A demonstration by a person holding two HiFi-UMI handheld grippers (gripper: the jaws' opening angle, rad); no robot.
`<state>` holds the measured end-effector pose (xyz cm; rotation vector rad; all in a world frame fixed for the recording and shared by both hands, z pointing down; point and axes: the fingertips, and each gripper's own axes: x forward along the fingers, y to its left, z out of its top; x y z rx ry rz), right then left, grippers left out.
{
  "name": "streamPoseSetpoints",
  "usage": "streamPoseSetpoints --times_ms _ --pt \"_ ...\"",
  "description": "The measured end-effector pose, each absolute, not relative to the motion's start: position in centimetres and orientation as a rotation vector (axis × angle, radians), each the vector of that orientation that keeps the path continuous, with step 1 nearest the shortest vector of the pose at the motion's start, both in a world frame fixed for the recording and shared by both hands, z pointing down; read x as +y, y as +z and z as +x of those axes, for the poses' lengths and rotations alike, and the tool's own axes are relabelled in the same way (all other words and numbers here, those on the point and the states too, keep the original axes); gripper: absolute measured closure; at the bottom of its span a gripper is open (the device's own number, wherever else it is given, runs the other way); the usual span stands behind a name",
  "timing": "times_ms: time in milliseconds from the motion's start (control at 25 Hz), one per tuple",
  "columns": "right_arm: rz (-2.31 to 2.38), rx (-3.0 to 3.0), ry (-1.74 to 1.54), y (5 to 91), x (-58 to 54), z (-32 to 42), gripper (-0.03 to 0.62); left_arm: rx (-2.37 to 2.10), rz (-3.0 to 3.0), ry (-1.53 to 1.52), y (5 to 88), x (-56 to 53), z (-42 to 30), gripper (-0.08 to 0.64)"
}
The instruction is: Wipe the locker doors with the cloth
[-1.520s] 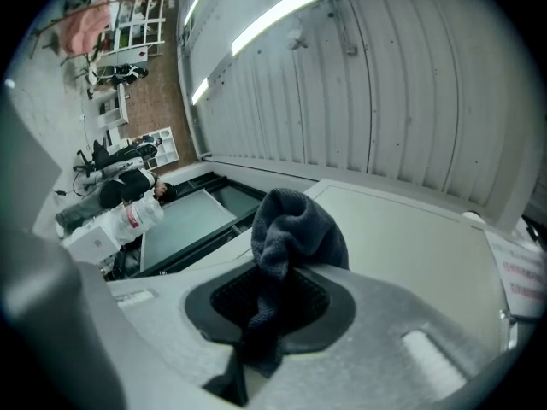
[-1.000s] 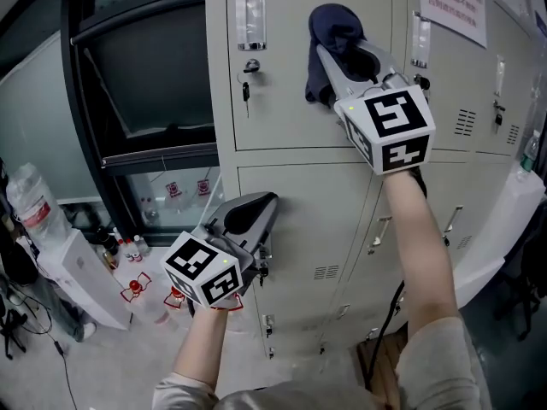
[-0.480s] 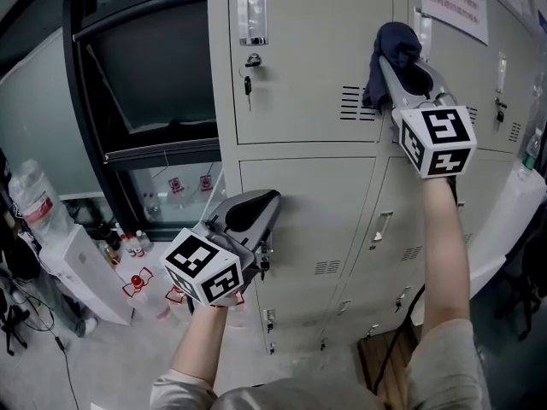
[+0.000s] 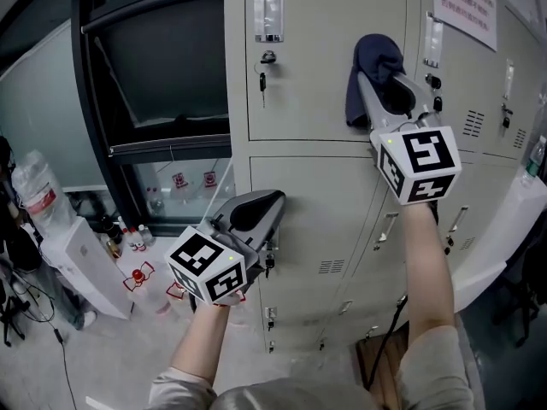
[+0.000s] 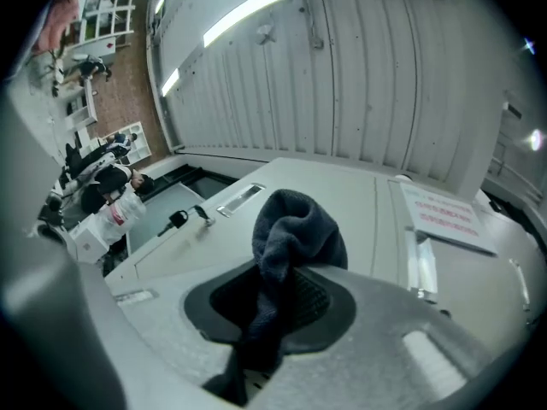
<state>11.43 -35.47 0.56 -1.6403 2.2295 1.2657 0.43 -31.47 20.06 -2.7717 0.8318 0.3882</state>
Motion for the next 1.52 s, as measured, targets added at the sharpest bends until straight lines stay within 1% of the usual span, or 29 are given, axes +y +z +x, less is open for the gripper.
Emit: streamPoseSetpoints --times_ms 400,560,800,960,1520 --pt "-1.44 2.377 1.304 4.5 -36.0 -1.1 0.531 0.865 -2.766 0.38 20.4 -31.6 -1.4 0.561" --pt "-1.409 2.4 1.354 4.9 -36.1 -4.1 0.531 0.896 -2.758 0.387 20.2 -31.9 -2.5 0.561" --pt "-1.462 2.397 1.489 5.2 -36.7 -6.1 0.531 0.886 -2.754 0.383 20.3 -32.3 -2.4 0.561" --pt "-1.496 2.373 1.577 5.6 -36.9 -5.2 0.532 0.879 -2.768 0.371 20.3 -32.1 -1.6 0.561" --pt "-1.655 2.261 1.564 5.3 -36.9 5.3 0.532 0.886 -2.77 0.359 20.9 -31.6 -0.3 0.561"
